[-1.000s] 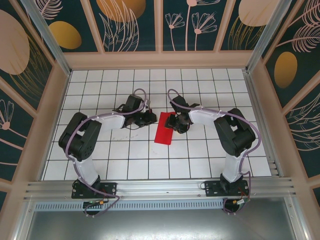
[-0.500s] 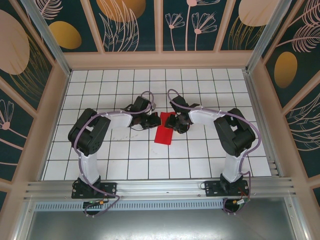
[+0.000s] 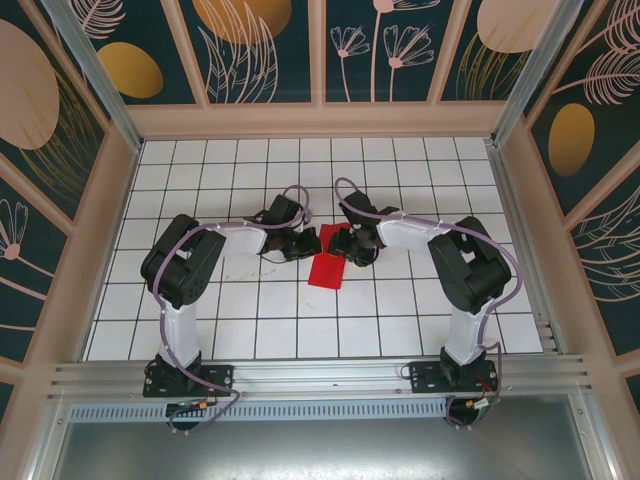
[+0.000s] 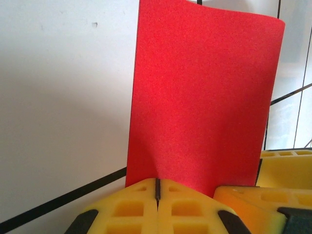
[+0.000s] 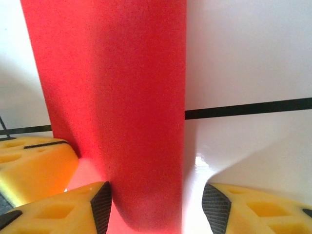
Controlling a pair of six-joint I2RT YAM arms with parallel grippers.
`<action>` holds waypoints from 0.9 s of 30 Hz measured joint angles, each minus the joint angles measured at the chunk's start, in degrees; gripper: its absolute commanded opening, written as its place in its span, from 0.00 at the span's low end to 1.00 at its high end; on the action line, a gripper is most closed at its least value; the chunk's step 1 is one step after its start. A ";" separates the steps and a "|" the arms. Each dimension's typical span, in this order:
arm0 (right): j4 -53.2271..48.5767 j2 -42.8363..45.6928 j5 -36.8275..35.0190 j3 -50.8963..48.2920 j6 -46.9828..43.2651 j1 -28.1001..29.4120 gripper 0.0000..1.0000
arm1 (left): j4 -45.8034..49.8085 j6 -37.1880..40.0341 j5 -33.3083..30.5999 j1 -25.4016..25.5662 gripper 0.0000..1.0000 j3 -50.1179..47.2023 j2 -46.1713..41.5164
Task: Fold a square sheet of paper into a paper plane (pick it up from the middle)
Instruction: Hold the square sheet of paper at the center of the table.
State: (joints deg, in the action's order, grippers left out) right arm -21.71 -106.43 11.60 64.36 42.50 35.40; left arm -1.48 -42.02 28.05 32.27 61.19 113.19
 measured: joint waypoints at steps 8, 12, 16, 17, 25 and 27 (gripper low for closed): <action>12.70 7.85 -0.61 -8.76 1.27 -0.92 0.45 | -0.70 0.04 0.22 0.00 0.00 -0.28 0.00; 21.22 12.41 1.92 -13.88 2.97 -1.38 0.21 | -1.33 0.04 0.42 0.00 0.00 -0.55 0.02; 29.59 13.05 5.97 -17.77 5.01 -1.29 0.06 | -1.36 0.13 0.44 0.00 0.00 -0.55 0.02; 30.73 13.05 6.71 -18.56 5.44 -1.29 0.05 | -1.36 0.24 0.44 0.00 0.00 -0.55 0.02; 36.46 11.19 10.21 -20.74 6.51 -1.44 0.01 | -1.36 0.48 0.44 0.00 0.00 -0.55 0.02; 37.88 10.71 10.99 -21.64 6.54 -1.75 0.01 | -1.36 0.48 0.44 0.00 0.00 -0.55 0.02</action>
State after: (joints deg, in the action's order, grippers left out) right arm 16.16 -95.72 22.59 42.72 49.04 33.65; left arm -2.83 -41.54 28.49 32.27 60.64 113.21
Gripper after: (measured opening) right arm 0.059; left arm 0.066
